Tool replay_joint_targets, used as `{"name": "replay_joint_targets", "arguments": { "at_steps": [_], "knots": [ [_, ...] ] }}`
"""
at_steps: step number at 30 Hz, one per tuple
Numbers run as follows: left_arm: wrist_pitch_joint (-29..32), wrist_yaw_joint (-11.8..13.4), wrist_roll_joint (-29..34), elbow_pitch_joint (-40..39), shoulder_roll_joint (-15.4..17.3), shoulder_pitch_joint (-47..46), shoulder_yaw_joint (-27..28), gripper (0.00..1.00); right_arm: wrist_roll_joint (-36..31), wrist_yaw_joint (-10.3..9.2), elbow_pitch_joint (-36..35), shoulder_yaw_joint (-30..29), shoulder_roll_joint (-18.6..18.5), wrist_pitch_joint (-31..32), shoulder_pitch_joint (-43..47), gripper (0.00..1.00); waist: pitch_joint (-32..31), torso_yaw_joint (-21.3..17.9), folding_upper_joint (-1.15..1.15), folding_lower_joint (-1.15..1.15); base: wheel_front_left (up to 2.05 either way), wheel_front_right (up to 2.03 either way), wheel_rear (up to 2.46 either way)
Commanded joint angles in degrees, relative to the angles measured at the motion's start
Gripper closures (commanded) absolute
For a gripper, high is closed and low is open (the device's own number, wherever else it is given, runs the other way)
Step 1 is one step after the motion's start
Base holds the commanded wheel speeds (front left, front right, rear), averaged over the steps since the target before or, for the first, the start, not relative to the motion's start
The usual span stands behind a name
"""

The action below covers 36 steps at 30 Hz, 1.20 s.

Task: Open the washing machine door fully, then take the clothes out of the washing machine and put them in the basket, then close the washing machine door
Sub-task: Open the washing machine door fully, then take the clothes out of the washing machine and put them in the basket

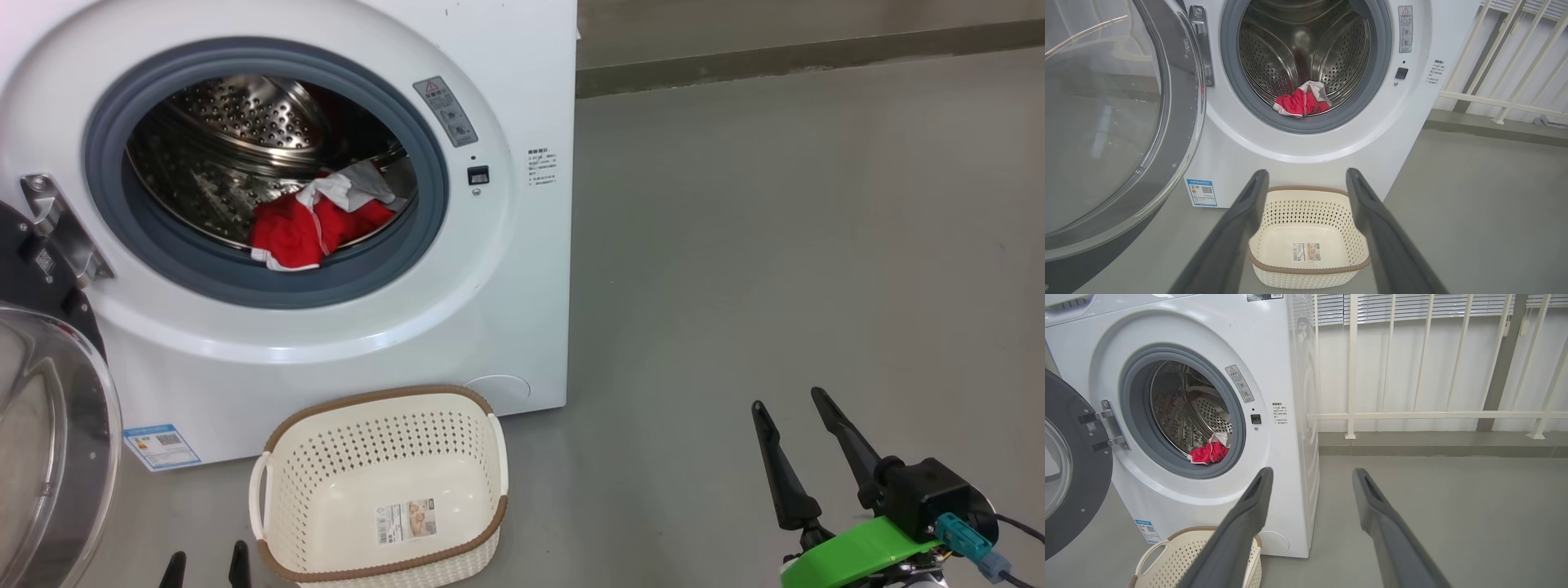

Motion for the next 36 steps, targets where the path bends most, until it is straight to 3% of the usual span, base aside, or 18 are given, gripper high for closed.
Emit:
{"name": "replay_joint_targets", "arguments": {
  "at_steps": [1,10,24,36],
  "knots": [
    [-0.7,-0.4,0.7,-1.1,0.2,-1.7,2.2,0.0,0.0,0.37,-1.6,1.3,-0.3,-0.4,-0.5,0.0,0.0,0.0,0.0,0.0,0.0,0.0,0.0],
    [-0.7,-2.5,-2.2,-5.5,-0.9,-1.6,2.9,0.0,-0.2,0.37,-1.3,1.1,-0.3,-0.4,-0.6,0.0,0.2,0.3,0.0,0.0,0.0,0.0,0.0],
    [-0.7,-3.1,0.1,-5.9,-0.8,-1.2,3.8,0.0,-0.3,0.37,-0.8,1.0,-0.2,-0.4,-1.0,0.0,0.8,0.2,0.0,0.0,0.01,-0.03,0.02],
    [-0.7,-3.0,1.9,-4.4,-1.2,-2.7,5.0,0.0,-0.2,0.37,-0.6,1.3,-0.2,-0.4,-1.5,0.0,1.3,0.1,0.0,0.0,0.96,-1.2,0.24]
  ]
}}
